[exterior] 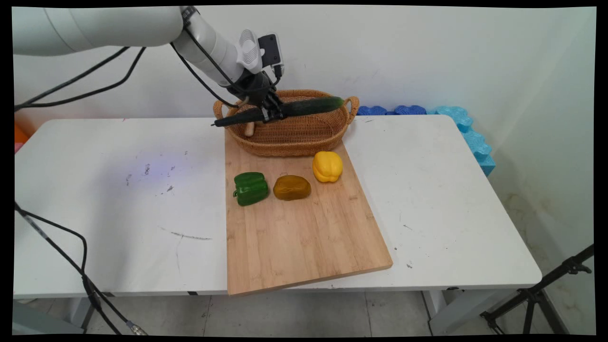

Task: Place the picked object in the vegetable basket

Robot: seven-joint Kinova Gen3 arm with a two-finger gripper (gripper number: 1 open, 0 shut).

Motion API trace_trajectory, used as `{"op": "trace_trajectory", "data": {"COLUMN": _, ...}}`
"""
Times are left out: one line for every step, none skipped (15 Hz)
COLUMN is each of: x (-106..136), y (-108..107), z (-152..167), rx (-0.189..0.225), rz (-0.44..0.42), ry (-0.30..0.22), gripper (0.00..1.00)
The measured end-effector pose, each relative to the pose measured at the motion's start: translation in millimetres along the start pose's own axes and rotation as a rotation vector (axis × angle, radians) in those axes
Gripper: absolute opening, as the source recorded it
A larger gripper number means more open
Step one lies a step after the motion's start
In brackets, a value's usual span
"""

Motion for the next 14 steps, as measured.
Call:
{"op": "trace_trajectory", "data": {"x": -2, "y": -3, "z": 5, "rx": -0.001, "rz": 0.006, "ry": -0.004, "gripper": 0.0}}
{"op": "trace_trajectory", "data": {"x": -5, "y": -6, "z": 11, "rx": -0.002, "rz": 0.012, "ry": -0.007, "gripper": 0.0}}
{"op": "trace_trajectory", "data": {"x": -7, "y": -8, "z": 15, "rx": -0.005, "rz": 0.017, "ry": -0.011, "gripper": 0.0}}
{"op": "trace_trajectory", "data": {"x": -8, "y": -9, "z": 18, "rx": -0.006, "rz": 0.02, "ry": -0.013, "gripper": 0.0}}
{"op": "trace_trajectory", "data": {"x": -10, "y": -10, "z": 24, "rx": -0.009, "rz": 0.023, "ry": -0.015, "gripper": 0.0}}
{"op": "trace_trajectory", "data": {"x": -12, "y": -11, "z": 28, "rx": -0.012, "rz": 0.024, "ry": -0.017, "gripper": 0.0}}
{"op": "trace_trajectory", "data": {"x": -14, "y": -12, "z": 32, "rx": -0.016, "rz": 0.026, "ry": -0.018, "gripper": 0.0}}
{"op": "trace_trajectory", "data": {"x": -15, "y": -13, "z": 37, "rx": -0.02, "rz": 0.028, "ry": -0.018, "gripper": 0.0}}
{"op": "trace_trajectory", "data": {"x": -16, "y": -13, "z": 40, "rx": -0.023, "rz": 0.029, "ry": -0.018, "gripper": 0.0}}
{"op": "trace_trajectory", "data": {"x": -17, "y": -13, "z": 43, "rx": -0.026, "rz": 0.03, "ry": -0.018, "gripper": 0.0}}
{"op": "trace_trajectory", "data": {"x": -18, "y": -14, "z": 46, "rx": -0.029, "rz": 0.031, "ry": -0.018, "gripper": 0.0}}
{"op": "trace_trajectory", "data": {"x": -19, "y": -14, "z": 49, "rx": -0.032, "rz": 0.031, "ry": -0.018, "gripper": 0.0}}
{"op": "trace_trajectory", "data": {"x": -19, "y": -14, "z": 51, "rx": -0.034, "rz": 0.032, "ry": -0.017, "gripper": 1.0}}
{"op": "trace_trajectory", "data": {"x": -20, "y": -14, "z": 54, "rx": -0.037, "rz": 0.032, "ry": -0.017, "gripper": 1.0}}
